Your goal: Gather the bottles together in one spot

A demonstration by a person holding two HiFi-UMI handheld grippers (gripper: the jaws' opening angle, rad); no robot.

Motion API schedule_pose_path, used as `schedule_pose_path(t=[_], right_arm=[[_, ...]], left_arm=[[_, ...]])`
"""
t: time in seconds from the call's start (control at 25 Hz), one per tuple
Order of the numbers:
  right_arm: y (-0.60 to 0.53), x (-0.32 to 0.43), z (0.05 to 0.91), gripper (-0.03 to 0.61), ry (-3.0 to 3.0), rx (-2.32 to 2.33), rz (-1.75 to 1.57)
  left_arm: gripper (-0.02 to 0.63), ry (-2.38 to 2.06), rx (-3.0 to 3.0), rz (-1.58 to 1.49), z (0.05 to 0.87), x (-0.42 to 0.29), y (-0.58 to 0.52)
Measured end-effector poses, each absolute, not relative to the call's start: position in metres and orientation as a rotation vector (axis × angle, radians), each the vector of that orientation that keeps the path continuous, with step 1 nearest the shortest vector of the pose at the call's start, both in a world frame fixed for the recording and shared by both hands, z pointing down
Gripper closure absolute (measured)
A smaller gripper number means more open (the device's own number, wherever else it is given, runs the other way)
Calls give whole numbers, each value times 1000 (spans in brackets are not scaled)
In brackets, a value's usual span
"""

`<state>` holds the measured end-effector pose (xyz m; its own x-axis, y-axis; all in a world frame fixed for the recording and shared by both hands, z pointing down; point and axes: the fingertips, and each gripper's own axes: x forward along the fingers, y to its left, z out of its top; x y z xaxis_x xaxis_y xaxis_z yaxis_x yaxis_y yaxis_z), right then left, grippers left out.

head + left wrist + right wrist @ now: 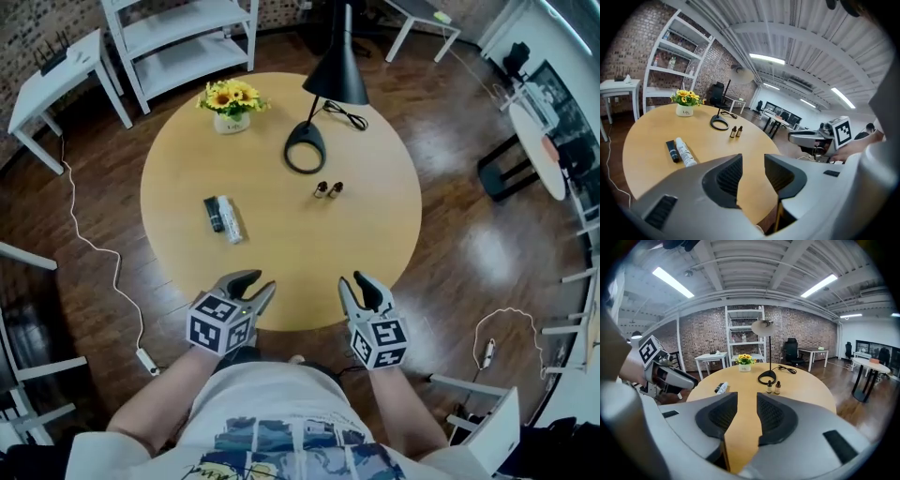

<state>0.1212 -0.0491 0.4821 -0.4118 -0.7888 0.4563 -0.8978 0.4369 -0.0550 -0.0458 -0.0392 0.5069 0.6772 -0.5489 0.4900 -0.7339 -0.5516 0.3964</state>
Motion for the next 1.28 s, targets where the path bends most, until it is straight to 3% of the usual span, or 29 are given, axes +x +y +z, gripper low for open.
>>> schedule_pose_path(t=[0.4,0.68,1.0,1.28], right_arm=[[78,207,447,425,-2447,1237,354],[124,226,454,425,-2472,1208,395],[137,230,451,425,-2485,1197,409],[117,219,460,425,-2449,1216,436]], left_arm=[[463,-1246,2190,463,474,-16,99],[462,-1312,2108,500,465,-11,157],[454,-1315,2114,465,463,-3,161],[454,-1436,2059,525,494,-59,93]])
